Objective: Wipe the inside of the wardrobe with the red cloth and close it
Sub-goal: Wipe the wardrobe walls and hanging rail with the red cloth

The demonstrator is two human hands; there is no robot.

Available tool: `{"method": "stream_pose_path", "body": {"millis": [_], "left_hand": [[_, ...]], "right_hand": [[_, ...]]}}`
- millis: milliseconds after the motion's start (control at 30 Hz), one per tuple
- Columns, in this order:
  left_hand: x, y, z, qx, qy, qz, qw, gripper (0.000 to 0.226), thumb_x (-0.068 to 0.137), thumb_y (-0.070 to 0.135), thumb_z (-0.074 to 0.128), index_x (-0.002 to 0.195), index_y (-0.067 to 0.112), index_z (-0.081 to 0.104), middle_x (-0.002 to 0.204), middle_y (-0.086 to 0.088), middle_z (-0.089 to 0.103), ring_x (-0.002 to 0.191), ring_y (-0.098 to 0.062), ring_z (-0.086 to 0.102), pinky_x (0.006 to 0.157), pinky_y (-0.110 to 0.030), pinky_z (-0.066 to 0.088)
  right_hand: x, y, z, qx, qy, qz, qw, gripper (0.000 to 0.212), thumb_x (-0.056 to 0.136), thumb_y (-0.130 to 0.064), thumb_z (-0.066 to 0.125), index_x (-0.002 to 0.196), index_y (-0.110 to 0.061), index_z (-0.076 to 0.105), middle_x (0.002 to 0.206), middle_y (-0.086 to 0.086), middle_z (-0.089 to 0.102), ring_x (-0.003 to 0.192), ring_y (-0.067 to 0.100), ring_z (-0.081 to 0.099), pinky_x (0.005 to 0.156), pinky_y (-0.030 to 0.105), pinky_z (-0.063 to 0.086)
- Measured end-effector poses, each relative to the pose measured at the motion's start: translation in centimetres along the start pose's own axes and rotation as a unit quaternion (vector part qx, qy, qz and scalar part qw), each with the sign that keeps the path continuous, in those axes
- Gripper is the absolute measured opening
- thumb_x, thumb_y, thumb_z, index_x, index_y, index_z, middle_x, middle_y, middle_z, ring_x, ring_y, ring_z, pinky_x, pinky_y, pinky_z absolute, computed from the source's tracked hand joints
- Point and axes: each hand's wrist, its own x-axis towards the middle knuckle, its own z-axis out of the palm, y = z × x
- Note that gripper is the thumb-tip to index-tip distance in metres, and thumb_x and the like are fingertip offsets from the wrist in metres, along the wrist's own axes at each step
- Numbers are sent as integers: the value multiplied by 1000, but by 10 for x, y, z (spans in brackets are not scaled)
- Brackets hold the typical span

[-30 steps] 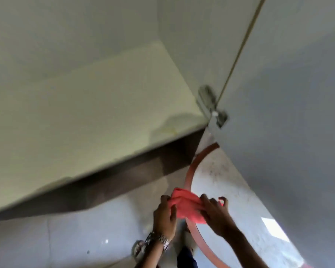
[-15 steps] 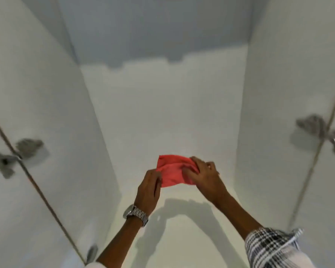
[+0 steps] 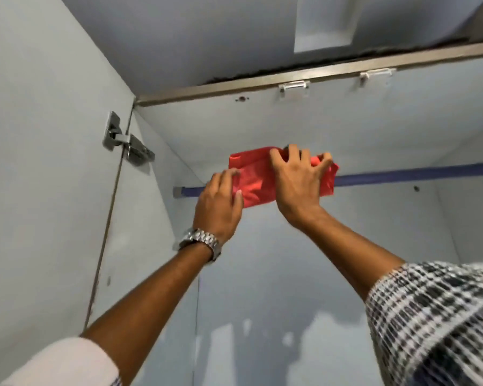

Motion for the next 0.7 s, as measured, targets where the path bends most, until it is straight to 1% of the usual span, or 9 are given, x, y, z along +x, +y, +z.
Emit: {"method": "stream_pose_path", "body": {"millis": [67, 133, 200, 300, 400, 500, 533, 600, 700], "left_hand": [[20, -20, -3, 81, -57, -12, 995, 40, 92, 19, 60, 132, 16, 52, 122, -9, 63, 113, -31, 58, 96, -46, 51], [23, -41, -3, 182, -131, -19, 974, 42, 92, 24, 58, 133, 15, 48, 127, -10, 60, 119, -31, 54, 99, -46, 46], [20, -63, -3, 214, -167, -34, 962, 49, 92, 27, 57, 138, 15, 44, 134, -11, 57, 124, -32, 52, 104, -46, 42], [13, -88, -6, 206, -149, -54, 966, 55, 97, 37, 52, 144, 13, 37, 134, -16, 58, 123, -35, 54, 108, -47, 44], [4, -108, -5, 223, -144, -59, 962, 63, 100, 48, 46, 147, 8, 34, 146, -19, 49, 137, -36, 44, 118, -47, 36], [-2, -116, 2, 260, -160, -32, 952, 75, 98, 51, 49, 155, 9, 24, 163, -17, 28, 152, -33, 23, 127, -46, 20], [-4, -115, 5, 266, -162, -28, 950, 79, 97, 51, 51, 156, 8, 21, 164, -17, 23, 153, -32, 19, 128, -46, 16], [-8, -115, 12, 272, -164, -20, 948, 87, 96, 51, 53, 158, 5, 12, 166, -18, 16, 155, -33, 14, 129, -48, 12], [-12, -108, 24, 261, -158, -9, 952, 95, 94, 53, 55, 159, 5, 5, 168, -18, 10, 156, -33, 11, 129, -49, 12]], "right_hand": [[15, -14, 18, -9, -33, -25, 999, 35, 80, -5, 69, 110, -22, 65, 132, 14, 55, 125, 35, 50, 109, 61, 27], [11, -27, 38, 7, -56, -33, 998, 19, 87, -18, 65, 105, -16, 72, 154, 14, 41, 146, 33, 31, 117, 62, 20], [-1, -38, 65, 33, -45, -49, 997, 35, 96, -31, 55, 111, -6, 73, 163, 15, 32, 154, 32, 21, 125, 60, 11], [-19, -54, 96, -12, -32, -123, 992, 53, 106, -34, 44, 141, 3, 54, 164, 20, 29, 156, 35, 18, 128, 56, 4], [-24, -67, 114, -24, -20, -146, 989, 57, 103, -19, 47, 151, 10, 35, 162, 30, 27, 154, 43, 18, 128, 56, 4], [-27, -73, 120, 14, -26, -177, 984, 61, 101, -11, 26, 158, 8, 11, 165, 29, 15, 156, 43, 10, 129, 52, 0], [-28, -71, 121, 22, -28, -186, 982, 61, 101, -11, 22, 158, 7, 9, 166, 28, 13, 156, 41, 8, 130, 51, 2], [-29, -63, 120, 22, -32, -204, 978, 61, 102, -13, 24, 159, 5, 10, 167, 25, 13, 157, 39, 9, 130, 51, 7], [-29, -36, 113, 24, -25, -214, 976, 65, 100, -28, 37, 157, 2, 27, 164, 22, 27, 155, 35, 23, 128, 53, 17]]}}
